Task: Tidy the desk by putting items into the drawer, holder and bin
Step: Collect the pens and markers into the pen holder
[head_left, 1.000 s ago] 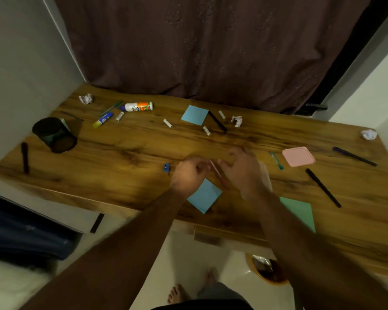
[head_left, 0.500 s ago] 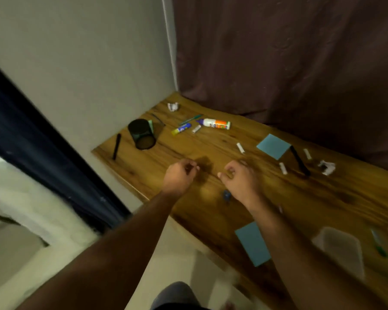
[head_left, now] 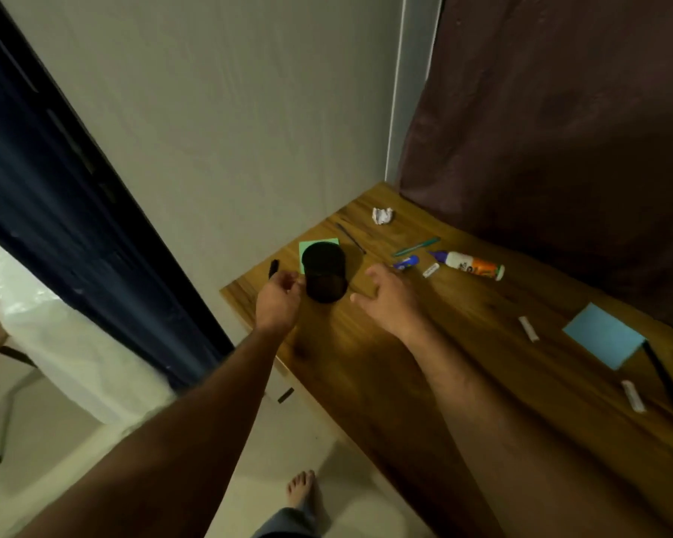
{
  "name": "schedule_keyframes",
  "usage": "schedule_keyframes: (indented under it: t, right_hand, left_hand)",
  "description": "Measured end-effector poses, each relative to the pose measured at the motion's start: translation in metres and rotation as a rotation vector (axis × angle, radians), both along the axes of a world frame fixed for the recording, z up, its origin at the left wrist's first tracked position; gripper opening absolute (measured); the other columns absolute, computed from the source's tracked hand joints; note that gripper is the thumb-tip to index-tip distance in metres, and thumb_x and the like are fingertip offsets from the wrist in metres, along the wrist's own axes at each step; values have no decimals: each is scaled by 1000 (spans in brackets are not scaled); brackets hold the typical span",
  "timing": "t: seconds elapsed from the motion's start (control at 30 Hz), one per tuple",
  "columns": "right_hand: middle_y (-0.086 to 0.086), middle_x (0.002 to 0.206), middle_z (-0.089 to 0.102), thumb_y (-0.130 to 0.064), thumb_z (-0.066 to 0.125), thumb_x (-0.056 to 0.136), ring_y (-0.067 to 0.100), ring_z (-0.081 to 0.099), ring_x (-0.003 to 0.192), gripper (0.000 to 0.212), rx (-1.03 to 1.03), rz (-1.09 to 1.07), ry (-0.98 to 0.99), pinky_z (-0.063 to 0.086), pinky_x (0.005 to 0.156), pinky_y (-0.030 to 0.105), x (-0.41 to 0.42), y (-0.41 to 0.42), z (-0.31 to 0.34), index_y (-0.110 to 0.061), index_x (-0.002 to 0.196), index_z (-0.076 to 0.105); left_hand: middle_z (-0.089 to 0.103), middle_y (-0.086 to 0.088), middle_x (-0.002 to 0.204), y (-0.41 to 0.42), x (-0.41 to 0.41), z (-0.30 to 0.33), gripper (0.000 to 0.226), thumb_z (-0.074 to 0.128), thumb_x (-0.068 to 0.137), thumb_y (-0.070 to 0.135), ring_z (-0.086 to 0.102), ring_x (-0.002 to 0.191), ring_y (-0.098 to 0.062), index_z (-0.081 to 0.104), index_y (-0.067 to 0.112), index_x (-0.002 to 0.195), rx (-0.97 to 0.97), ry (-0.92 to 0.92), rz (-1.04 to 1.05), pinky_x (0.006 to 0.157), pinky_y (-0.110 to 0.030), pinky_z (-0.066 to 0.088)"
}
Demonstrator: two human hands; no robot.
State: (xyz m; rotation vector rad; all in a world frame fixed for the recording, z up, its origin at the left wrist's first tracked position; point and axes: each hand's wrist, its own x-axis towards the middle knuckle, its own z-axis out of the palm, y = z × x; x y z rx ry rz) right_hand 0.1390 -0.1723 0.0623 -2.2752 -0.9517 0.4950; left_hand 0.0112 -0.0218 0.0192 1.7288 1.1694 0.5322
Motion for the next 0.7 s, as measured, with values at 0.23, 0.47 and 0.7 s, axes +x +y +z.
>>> schedule_keyframes:
  t: [0.23, 0.47, 0.7]
  right_hand:
    - [12, 154, 28, -57, 71, 77, 33, 32, 140, 95, -171, -31, -51, 35, 109, 43, 4, 119, 13, -20, 152, 26]
    - [14, 151, 33, -64, 67, 77, 32, 34, 139, 100, -323, -90, -55, 36, 106, 39, -5, 152, -4, -12, 151, 25]
    - [5, 121, 56, -47, 75, 70, 23, 55, 112, 72, -36, -218, -13, 48, 82, 31, -3, 135, -16, -15, 128, 48]
  left_hand:
    - [64, -1, 81, 49, 15, -22, 13, 49, 97, 29, 62, 66, -19, 59, 22, 95, -279, -69, -84, 64, -37, 54]
    - [67, -5, 95, 49, 24, -24, 21, 43, 101, 26, 70, 77, -20, 58, 16, 112, -550, -147, 7, 67, -39, 62]
    - [70, -14, 97, 42, 28, -19, 52, 44, 96, 56, 71, 71, -24, 58, 8, 112, -852, -90, 37, 55, -35, 60]
